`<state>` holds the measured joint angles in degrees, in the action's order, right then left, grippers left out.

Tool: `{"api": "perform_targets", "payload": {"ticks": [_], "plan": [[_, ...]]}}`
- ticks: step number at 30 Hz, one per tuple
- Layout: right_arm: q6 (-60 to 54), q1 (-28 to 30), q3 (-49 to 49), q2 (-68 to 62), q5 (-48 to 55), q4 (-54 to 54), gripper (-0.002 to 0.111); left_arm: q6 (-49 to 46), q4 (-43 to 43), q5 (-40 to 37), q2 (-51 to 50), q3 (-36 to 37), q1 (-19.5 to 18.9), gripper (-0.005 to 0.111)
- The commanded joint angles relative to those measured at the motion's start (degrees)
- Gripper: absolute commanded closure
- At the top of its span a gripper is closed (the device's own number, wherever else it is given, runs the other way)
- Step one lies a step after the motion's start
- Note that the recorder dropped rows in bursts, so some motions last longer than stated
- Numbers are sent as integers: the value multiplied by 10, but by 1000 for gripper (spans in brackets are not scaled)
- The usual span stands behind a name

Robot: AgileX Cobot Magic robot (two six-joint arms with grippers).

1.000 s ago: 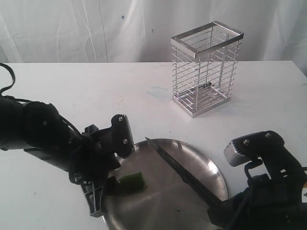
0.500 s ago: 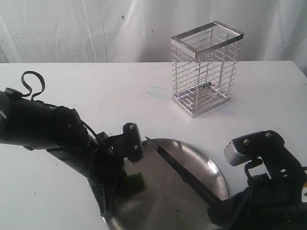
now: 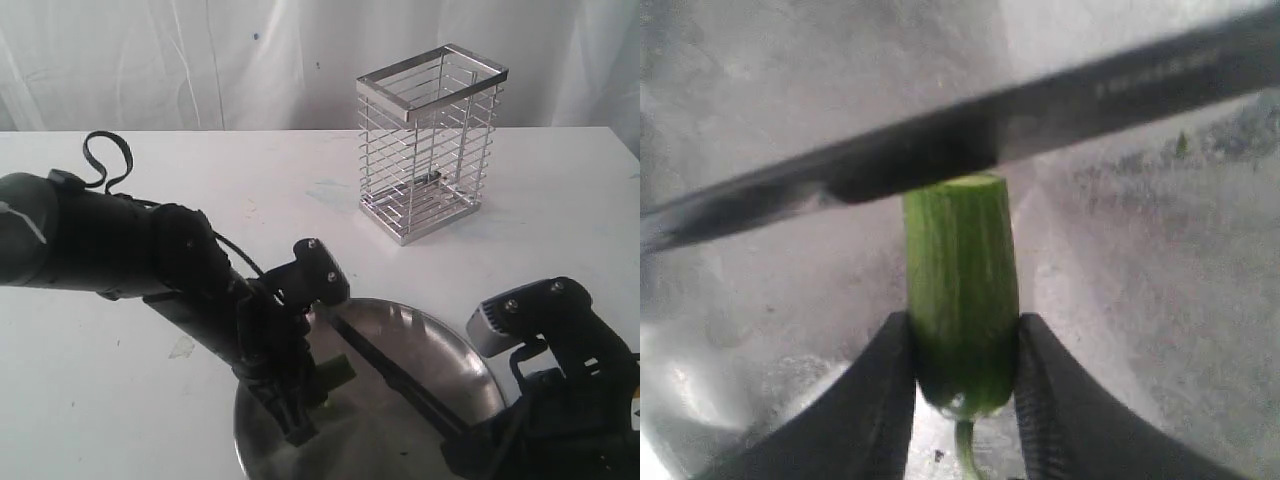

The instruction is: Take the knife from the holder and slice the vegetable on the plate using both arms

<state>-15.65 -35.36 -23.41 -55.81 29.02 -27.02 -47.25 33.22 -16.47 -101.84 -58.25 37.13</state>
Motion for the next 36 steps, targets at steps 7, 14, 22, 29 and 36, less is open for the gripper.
{"api": "perform_targets", "payload": {"ticks": [7,14,22,29,36], "plan": [[88,-2,1,4,5,105,108,100,6,-73,2,-18,2,107],[88,-2,1,4,29,105,108,156,33,-34,-52,-18,3,107],[83,-2,1,4,62,105,108,158,61,-10,-57,-19,3,93],[70,-2,1,3,60,105,108,158,61,-13,-50,-19,3,54],[60,-2,1,3,65,104,108,158,61,-12,-18,-19,3,50]]}}
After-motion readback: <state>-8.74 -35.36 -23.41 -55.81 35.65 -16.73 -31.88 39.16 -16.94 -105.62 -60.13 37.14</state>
